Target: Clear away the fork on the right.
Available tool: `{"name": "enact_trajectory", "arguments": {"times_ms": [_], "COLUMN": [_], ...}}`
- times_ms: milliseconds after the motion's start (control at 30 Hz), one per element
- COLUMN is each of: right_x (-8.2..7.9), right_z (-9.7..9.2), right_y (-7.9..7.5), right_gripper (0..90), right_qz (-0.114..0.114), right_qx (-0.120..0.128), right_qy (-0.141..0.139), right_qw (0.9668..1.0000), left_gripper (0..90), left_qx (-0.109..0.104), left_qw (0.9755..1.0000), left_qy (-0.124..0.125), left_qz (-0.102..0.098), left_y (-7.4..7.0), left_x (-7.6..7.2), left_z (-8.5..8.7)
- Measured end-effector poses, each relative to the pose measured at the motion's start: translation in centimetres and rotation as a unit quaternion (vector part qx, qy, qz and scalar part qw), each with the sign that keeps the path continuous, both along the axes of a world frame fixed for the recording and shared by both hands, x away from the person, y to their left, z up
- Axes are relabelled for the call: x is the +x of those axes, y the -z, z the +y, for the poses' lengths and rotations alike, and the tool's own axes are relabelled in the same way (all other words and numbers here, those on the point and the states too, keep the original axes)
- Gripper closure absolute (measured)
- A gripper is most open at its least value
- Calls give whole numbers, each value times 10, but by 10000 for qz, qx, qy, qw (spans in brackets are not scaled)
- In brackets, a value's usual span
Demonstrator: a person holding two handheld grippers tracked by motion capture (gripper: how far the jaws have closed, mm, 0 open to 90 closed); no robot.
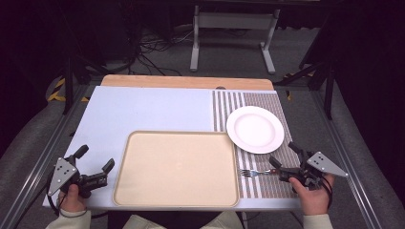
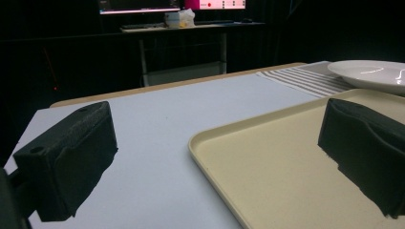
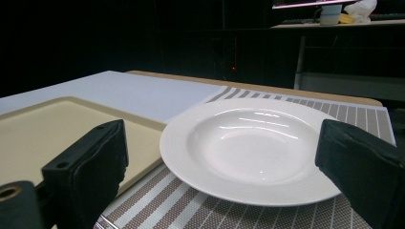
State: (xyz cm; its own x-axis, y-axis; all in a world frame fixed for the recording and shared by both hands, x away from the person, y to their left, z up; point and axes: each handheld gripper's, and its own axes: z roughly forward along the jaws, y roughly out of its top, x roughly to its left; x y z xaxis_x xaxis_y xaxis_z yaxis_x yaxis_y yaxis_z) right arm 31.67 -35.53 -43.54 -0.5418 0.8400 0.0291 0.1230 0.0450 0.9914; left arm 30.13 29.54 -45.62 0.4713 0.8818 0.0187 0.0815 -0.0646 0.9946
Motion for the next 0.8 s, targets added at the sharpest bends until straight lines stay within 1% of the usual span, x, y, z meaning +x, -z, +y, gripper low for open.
{"name": "enact_trajectory", "arguments": {"times_ms": [200, 500, 667, 800], "right_x": [0, 0, 1, 5], "right_z": [0, 0, 0, 0], "right_y": [2, 2, -1, -10], "right_gripper": [43, 41, 41, 42], "right_qz": [58, 42, 22, -31], "right_qx": [-21, -16, -50, -59], "right_qy": [-30, -45, -52, -68], "right_qw": [10000, 10000, 10000, 10000], "left_gripper": [0, 0, 0, 0], "left_qx": [-6, 14, 12, 12], "left_qw": [10000, 10000, 10000, 10000], "left_qy": [5, 8, -6, -54], "left_qz": [-1, 17, 32, 35], "left_y": [0, -1, -1, -1], "left_x": [0, -1, -1, -1], "left_z": [-1, 0, 0, 1]}}
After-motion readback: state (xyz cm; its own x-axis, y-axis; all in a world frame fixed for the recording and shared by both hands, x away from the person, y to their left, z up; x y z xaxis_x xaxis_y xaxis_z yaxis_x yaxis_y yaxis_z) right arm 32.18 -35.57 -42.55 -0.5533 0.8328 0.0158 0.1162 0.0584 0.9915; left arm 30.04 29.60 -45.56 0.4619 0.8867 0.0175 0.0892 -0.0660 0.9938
